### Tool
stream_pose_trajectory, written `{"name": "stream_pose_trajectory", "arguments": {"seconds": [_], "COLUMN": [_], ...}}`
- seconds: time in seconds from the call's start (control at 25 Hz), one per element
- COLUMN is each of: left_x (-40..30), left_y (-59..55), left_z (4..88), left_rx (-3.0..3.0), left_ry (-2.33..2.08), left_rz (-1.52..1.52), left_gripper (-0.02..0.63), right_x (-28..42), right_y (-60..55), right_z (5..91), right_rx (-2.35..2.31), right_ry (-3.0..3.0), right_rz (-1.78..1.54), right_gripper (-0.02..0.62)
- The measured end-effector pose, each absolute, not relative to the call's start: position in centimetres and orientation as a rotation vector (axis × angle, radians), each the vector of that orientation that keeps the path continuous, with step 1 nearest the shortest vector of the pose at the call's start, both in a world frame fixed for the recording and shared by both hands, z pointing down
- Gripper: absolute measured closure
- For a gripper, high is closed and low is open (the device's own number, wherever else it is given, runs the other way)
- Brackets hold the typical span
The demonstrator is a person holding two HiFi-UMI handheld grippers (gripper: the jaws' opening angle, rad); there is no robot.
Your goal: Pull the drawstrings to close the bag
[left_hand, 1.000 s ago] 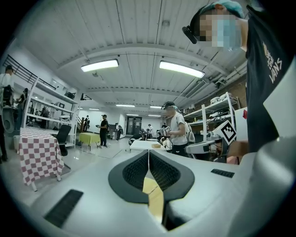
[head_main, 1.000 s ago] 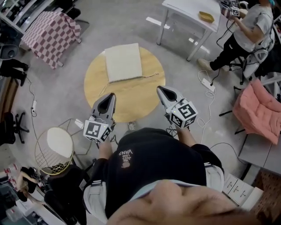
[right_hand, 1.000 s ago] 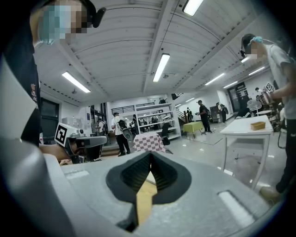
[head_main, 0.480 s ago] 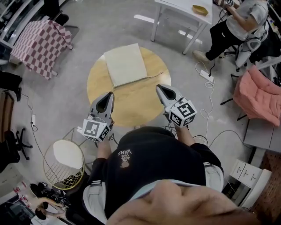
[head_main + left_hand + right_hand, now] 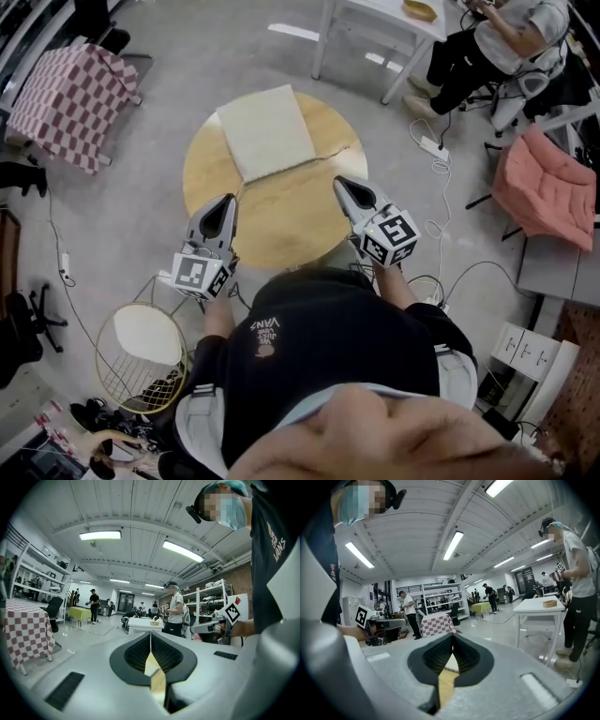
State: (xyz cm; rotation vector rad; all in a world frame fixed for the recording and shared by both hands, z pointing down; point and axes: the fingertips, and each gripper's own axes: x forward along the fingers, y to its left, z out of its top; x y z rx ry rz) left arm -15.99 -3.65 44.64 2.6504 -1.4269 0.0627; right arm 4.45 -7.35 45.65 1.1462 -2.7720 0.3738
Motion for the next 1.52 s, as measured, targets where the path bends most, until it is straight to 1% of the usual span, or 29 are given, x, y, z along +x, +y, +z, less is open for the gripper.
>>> {"name": "stream_pose_trajectory", "arguments": {"seconds": [0.68,1.16,1.52], "left_x": [-14.7,-15.7,-16.7], "left_y": [-8.8,-11.8,-12.9], "left_z": [47.8,52.6,54.6], "left_rx": [2.508,2.403,2.365], "left_ry": [-1.534,-1.638,-1.691], "left_rz": [0.068,0.138,0.175], "left_gripper": [0.595,0.595,0.595], "right_x": [5.5,5.1,4.4], "right_y": [-15.3,-19.5,-21.4], "right_z": [48.0,52.0,56.4], "right_rx": [1.036,0.927,0.815], "right_ry": [-2.750,-2.728,-2.671], "right_rz": [0.363,0.369,0.301], "right_gripper": [0.597,0.597,0.597]}}
